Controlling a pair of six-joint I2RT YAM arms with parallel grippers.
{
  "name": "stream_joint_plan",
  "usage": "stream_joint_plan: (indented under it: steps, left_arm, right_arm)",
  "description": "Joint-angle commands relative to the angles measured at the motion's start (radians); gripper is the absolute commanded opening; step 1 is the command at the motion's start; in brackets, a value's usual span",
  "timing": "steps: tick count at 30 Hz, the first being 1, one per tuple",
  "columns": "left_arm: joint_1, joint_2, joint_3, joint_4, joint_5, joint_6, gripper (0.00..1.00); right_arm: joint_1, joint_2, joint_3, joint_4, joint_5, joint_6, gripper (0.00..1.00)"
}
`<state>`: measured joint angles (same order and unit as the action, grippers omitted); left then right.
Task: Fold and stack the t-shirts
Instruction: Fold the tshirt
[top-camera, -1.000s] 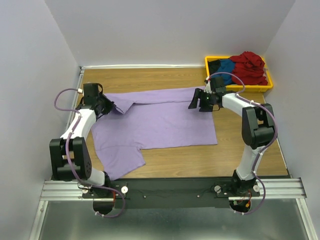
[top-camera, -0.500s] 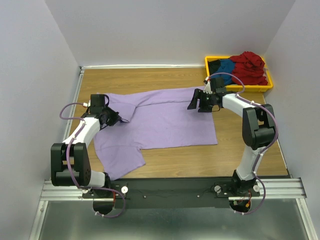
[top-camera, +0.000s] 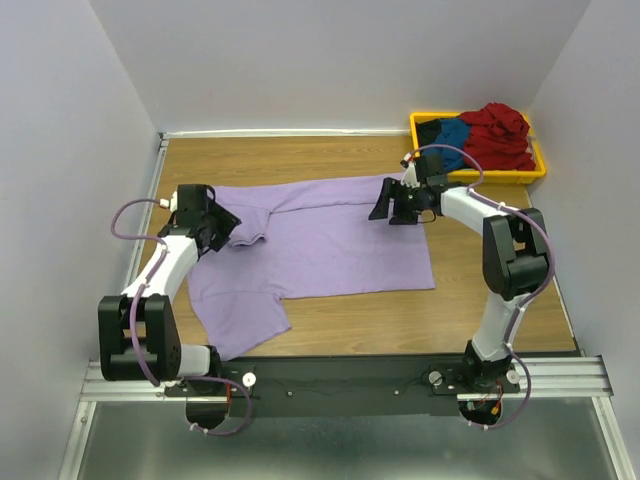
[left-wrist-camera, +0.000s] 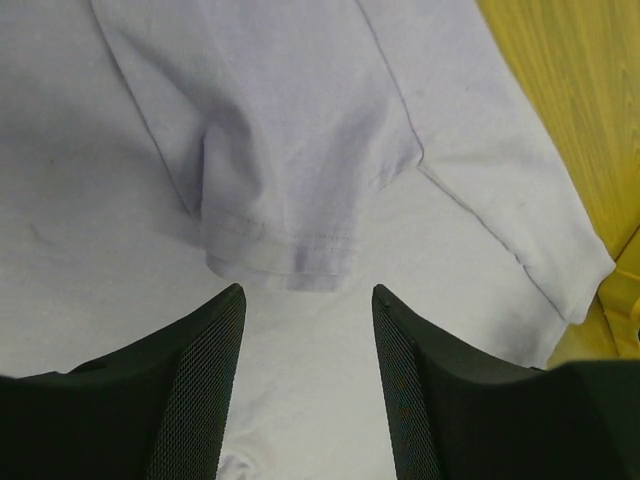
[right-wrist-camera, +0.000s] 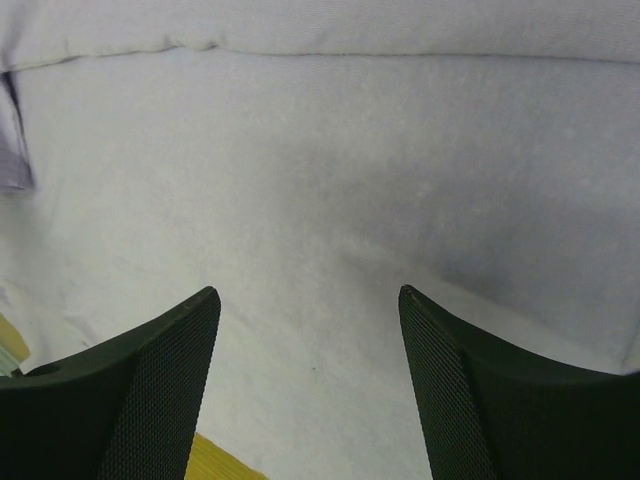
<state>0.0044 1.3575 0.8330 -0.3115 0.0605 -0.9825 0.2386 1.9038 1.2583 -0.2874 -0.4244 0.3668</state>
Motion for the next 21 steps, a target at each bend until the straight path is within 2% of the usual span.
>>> stream_joint_plan:
  steps: [1,3,8,10,11,15,21]
  left_arm:
    - [0.022,-0.04,0.025,-0.008,-0.093,0.048,0.61]
    - [0.057,-0.032,0.002,0.02,-0.109,0.08,0.57]
    - [0.104,0.051,-0.012,0.06,-0.134,0.168,0.37]
    - [0.106,0.106,-0.003,0.075,-0.163,0.214,0.34]
    - [0.106,0.124,0.012,0.077,-0.178,0.225,0.33]
    - [0.112,0.195,0.052,0.101,-0.197,0.265,0.33]
    - [0.117,0.256,0.055,0.121,-0.189,0.28,0.36]
  right_arm:
    - [0.024,-0.005,0.062,-0.009,-0.05,0.015,0.77]
    - [0.037,0.004,0.087,-0.007,-0.062,0.024,0.75]
    - [0.083,0.063,0.167,-0.004,-0.085,0.043,0.69]
    - [0.11,0.081,0.202,0.005,-0.096,0.046,0.65]
    - [0.129,0.104,0.231,0.004,-0.102,0.044,0.63]
    - [0.16,0.153,0.271,0.008,-0.108,0.055,0.62]
    - [0.159,0.184,0.265,0.011,-0.088,0.07,0.62]
